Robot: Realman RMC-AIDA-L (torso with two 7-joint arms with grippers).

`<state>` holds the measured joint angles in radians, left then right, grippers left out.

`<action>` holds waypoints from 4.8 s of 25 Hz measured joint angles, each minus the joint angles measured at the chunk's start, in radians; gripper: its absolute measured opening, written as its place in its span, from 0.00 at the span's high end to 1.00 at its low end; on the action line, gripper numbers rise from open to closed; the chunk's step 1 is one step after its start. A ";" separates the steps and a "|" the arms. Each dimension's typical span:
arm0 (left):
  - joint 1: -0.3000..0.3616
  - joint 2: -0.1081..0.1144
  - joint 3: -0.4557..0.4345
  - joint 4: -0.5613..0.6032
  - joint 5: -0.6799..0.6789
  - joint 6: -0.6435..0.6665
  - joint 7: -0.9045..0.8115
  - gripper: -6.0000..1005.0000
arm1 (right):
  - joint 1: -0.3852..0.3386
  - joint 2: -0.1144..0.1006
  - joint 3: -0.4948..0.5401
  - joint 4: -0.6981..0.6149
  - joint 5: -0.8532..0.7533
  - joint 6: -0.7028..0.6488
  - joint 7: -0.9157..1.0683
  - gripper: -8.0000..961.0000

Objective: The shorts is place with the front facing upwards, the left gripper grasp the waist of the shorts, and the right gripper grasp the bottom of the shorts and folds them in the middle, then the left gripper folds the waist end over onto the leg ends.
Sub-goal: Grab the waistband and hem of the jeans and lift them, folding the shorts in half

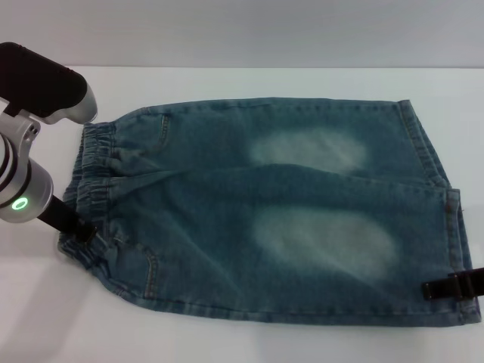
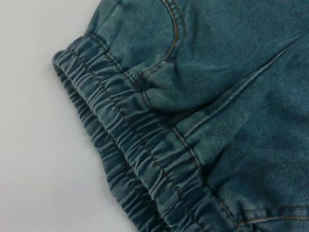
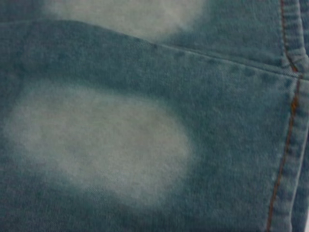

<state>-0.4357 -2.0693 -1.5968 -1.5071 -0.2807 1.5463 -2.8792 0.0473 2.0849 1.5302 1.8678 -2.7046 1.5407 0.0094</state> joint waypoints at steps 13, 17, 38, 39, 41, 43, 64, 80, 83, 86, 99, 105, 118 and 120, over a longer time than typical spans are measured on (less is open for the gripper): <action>-0.002 -0.003 0.017 0.008 -0.002 -0.006 0.000 0.97 | -0.045 -0.003 0.017 0.060 -0.084 0.010 0.020 0.27; -0.006 -0.002 0.017 0.008 -0.002 -0.006 0.000 0.97 | -0.053 -0.004 0.018 0.057 -0.095 0.012 0.022 0.27; -0.028 0.000 0.015 0.021 0.000 -0.009 0.000 0.97 | -0.029 -0.003 0.015 0.022 -0.103 0.004 0.023 0.27; -0.028 0.000 0.015 0.021 0.000 -0.009 0.000 0.97 | -0.028 -0.003 0.014 0.019 -0.103 0.004 0.023 0.27; -0.028 0.000 0.016 0.021 0.000 -0.009 0.000 0.97 | -0.027 -0.003 0.013 0.014 -0.103 0.004 0.023 0.27; -0.028 0.000 0.016 0.021 0.000 -0.009 0.000 0.97 | -0.027 -0.003 0.009 0.012 -0.103 0.004 0.023 0.27; -0.029 0.002 0.017 0.022 0.000 -0.009 0.002 0.97 | -0.021 -0.003 0.002 -0.037 -0.094 -0.021 0.018 0.27; -0.030 0.002 0.020 0.021 -0.002 -0.008 0.002 0.97 | 0.003 -0.009 -0.036 -0.065 -0.090 0.005 -0.033 0.49; -0.030 0.002 0.020 0.021 -0.002 -0.008 0.002 0.97 | 0.004 -0.009 -0.036 -0.063 -0.089 0.006 -0.036 0.56; -0.032 0.002 0.020 0.022 -0.002 -0.008 0.002 0.97 | 0.005 -0.009 -0.032 -0.056 -0.089 0.007 -0.037 0.64; -0.029 0.002 0.019 0.032 -0.002 -0.016 0.002 0.97 | 0.008 -0.008 -0.034 -0.056 -0.076 -0.003 -0.061 0.99; -0.012 0.002 0.004 0.010 -0.001 -0.040 0.001 0.97 | 0.020 -0.008 -0.030 0.007 -0.075 -0.040 -0.063 0.99; 0.071 0.002 -0.098 -0.123 -0.009 -0.159 0.000 0.97 | 0.057 -0.012 0.047 0.156 -0.121 -0.147 -0.078 0.99; 0.071 0.002 -0.098 -0.123 -0.009 -0.159 0.000 0.97 | 0.059 -0.012 0.055 0.159 -0.127 -0.166 -0.078 0.99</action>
<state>-0.3645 -2.0677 -1.6944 -1.6298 -0.2898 1.3875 -2.8793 0.1060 2.0725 1.5851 2.0263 -2.8312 1.3749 -0.0690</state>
